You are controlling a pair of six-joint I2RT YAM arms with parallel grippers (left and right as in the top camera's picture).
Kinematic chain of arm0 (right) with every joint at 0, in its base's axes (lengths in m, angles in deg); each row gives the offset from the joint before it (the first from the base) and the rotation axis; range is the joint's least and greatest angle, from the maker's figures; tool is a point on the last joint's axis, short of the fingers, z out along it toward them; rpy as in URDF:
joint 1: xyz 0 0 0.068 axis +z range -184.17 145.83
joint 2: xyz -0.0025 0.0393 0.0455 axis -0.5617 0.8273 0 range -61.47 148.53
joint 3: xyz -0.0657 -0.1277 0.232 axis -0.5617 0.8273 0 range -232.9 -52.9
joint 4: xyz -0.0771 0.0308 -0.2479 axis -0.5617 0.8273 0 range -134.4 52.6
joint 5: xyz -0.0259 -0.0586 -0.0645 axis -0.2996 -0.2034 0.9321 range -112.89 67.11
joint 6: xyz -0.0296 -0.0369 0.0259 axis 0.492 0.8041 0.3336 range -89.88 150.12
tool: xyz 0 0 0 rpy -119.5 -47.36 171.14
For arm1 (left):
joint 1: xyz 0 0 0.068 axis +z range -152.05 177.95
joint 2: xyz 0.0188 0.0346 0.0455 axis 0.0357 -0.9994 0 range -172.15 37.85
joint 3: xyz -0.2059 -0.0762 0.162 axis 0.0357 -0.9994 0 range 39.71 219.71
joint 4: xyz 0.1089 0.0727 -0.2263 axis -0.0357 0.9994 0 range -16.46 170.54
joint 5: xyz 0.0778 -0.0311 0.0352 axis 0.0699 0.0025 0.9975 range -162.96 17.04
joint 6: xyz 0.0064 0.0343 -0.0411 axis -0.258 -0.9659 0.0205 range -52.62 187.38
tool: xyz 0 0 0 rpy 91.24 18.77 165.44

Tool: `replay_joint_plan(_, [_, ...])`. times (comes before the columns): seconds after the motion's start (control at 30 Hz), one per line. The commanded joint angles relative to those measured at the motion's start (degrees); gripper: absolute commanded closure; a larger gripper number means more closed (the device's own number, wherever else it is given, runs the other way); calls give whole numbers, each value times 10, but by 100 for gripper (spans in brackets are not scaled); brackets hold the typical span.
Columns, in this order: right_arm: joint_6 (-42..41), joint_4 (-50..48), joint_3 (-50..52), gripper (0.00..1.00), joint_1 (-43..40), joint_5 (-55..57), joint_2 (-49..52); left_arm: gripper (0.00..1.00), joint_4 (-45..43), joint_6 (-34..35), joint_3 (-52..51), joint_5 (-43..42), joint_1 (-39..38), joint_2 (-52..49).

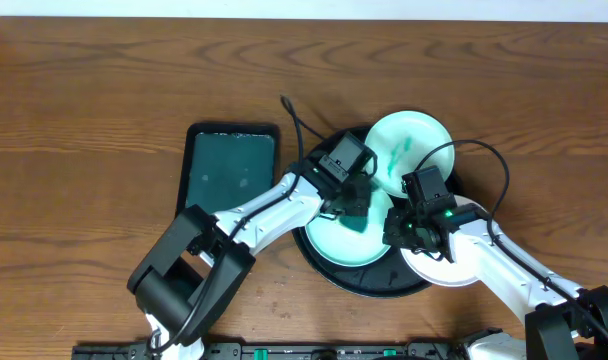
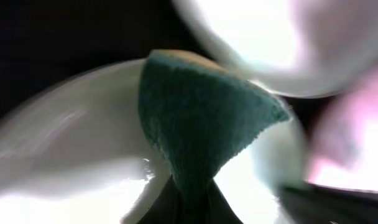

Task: Clean dirty plates on tray and stack at the side
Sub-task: 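Scrub the pale green plate with the sponge while the right gripper holds it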

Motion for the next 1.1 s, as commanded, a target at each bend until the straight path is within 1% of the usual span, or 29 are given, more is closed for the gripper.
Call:
replay_joint_plan(0.0, [6,4,2,99,1,19,4,92,-10,-13,-2,-144,-8,-17])
replay_joint_plan(0.2, [6,5,2,99,1,19,4,93,16,-10,-4,-155,-10,-20])
replay_joint_plan(0.27, [6,4,2,99,1,19,4,92,37,-10,-5,-141,-10,-20])
replay_joint_plan(0.33, [6,4,2,99,1,19,4,93,73,-7,-5,-83,-11,-20])
replay_joint_plan(0.43, [6,4,2,99,1,19,4,93,128,9,-5,68,-11,-20])
replay_joint_plan(0.53, [6,4,2,99,1,19,4,93,148,23,-5,216,-10,-20])
replay_joint_plan(0.67, [6,5,2,99,1,19,4,93,160,24,2,293,-7,-20])
replay_joint_plan(0.8, [6,6,2,99,1,18,4,93,212,40,22,393,-6,-20])
replay_joint_plan(0.87, [6,6,2,99,1,19,4,93,232,40,28,421,-6,-20])
replay_joint_plan(0.93, [6,6,2,99,1,19,4,93,245,40,32,429,-6,-20])
replay_joint_plan(1.0, [6,6,2,99,1,19,4,93,261,40,38,423,-7,-19])
replay_joint_plan(1.07, [6,6,2,99,1,19,4,93,271,40,45,392,-6,-10])
